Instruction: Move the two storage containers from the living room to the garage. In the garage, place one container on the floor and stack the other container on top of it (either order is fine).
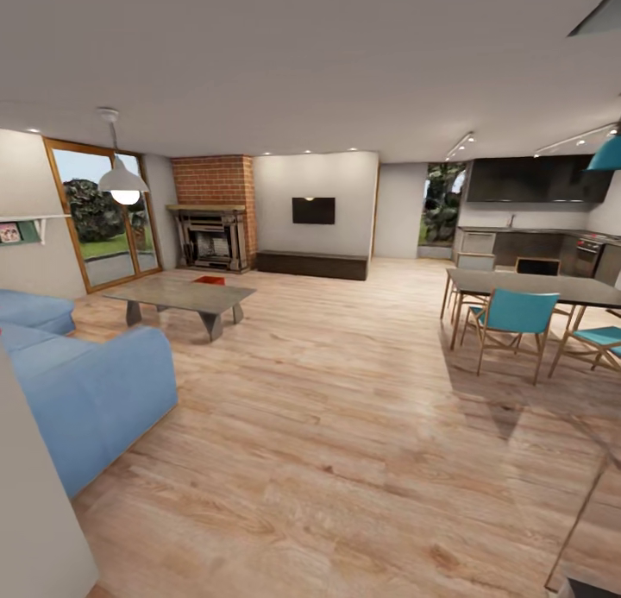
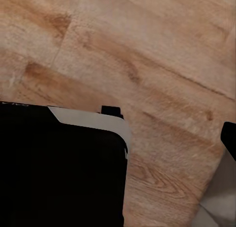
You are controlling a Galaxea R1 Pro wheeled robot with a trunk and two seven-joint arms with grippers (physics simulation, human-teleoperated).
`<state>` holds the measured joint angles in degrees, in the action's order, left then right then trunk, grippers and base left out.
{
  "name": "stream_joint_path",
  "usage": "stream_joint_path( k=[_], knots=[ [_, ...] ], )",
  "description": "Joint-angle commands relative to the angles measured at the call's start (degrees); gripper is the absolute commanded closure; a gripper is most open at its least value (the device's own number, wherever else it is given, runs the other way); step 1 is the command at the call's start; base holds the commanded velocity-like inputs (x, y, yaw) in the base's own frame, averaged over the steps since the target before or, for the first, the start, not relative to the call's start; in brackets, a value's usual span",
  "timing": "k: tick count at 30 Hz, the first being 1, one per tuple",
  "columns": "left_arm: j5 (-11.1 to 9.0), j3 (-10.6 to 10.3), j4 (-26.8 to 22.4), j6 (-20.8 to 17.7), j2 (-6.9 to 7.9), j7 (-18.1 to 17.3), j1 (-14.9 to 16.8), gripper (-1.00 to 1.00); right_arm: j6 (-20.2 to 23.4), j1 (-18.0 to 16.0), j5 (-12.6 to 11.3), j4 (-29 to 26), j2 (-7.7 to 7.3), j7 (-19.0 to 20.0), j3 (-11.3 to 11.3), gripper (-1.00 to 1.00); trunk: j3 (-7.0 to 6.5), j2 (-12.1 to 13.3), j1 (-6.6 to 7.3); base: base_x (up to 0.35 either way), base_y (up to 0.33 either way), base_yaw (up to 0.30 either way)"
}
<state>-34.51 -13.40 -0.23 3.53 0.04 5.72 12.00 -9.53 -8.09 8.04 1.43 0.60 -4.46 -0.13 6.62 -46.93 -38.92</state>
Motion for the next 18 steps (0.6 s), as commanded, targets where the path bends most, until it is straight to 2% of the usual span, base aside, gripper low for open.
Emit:
stream_joint_path(
  k=[1, 9, 18],
  knots=[
    [-0.38, -0.48, -0.03, 0.08, 0.02, 0.17, 0.03, -1.00, -0.23, -0.08, 0.57, 0.15, 0.01, -0.37, -0.04, -1.00, 0.09, -0.06, -0.04, 0.325, 0.105, 0.000],
    [-0.46, -0.48, 0.01, 0.08, 0.03, 0.17, 0.03, -1.00, -0.23, -0.08, 0.01, 0.15, -0.09, -0.54, -0.86, -1.00, 0.09, -0.06, -0.04, 0.325, 0.105, 0.000],
    [-0.47, -0.48, -0.03, 0.08, 0.05, 0.17, 0.01, -1.00, -0.22, -0.08, 0.53, 0.15, -0.07, -0.46, -0.19, -1.00, 0.09, -0.06, -0.04, 0.325, 0.105, 0.000]
  ],
)
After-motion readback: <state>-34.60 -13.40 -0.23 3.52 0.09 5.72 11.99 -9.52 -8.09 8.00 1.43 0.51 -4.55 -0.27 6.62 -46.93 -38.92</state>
